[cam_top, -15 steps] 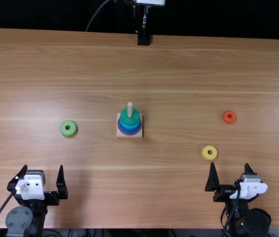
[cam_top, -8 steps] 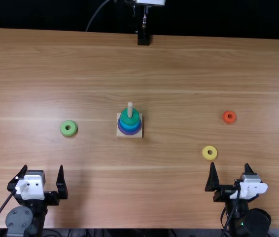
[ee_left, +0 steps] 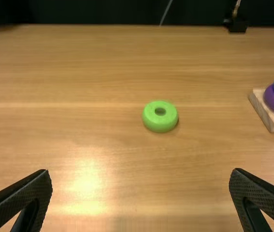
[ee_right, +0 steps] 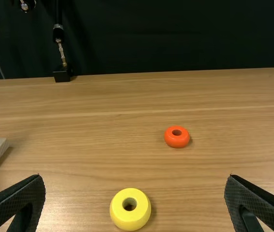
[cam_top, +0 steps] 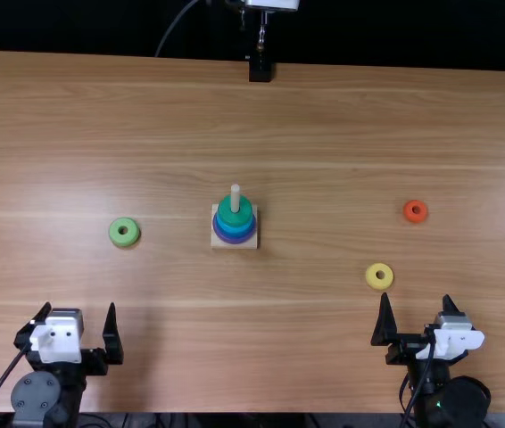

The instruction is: Build the Hanoi tower: stack the rings onto the peg from bottom to top in this color order: purple, dark blue, light blue, dark green, light green, yellow, orange.

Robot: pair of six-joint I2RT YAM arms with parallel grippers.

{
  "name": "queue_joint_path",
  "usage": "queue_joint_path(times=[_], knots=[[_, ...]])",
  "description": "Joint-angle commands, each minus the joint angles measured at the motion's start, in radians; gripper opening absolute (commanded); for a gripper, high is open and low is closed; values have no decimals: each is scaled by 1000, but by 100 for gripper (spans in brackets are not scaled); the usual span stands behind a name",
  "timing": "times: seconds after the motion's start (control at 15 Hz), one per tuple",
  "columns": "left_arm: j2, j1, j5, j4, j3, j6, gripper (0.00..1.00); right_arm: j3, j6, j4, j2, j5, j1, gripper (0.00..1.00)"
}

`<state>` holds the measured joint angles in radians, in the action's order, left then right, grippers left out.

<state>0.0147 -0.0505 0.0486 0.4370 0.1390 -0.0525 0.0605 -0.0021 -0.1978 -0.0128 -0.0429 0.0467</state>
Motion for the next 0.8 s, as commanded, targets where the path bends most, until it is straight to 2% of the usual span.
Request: queue_joint_path(times=[0.0, 0.27, 0.4, 0.53, 0.73], knots=[[30, 8, 1, -15, 73, 12, 100, -45, -5, -78, 13, -7, 10, 100], [240, 9, -1, -155, 320, 14, 100, -45, -5, -78, 13, -7, 10, 100], [393, 11, -1, -154, 493, 12, 100, -45, -5, -78, 13, -7, 12, 100], [616, 9, 21, -128, 671, 10, 100, -45, -5, -78, 13, -7, 12, 100], [946, 1, 1, -41, 821, 8, 100, -44, -5, -78, 13, -7, 10, 100]])
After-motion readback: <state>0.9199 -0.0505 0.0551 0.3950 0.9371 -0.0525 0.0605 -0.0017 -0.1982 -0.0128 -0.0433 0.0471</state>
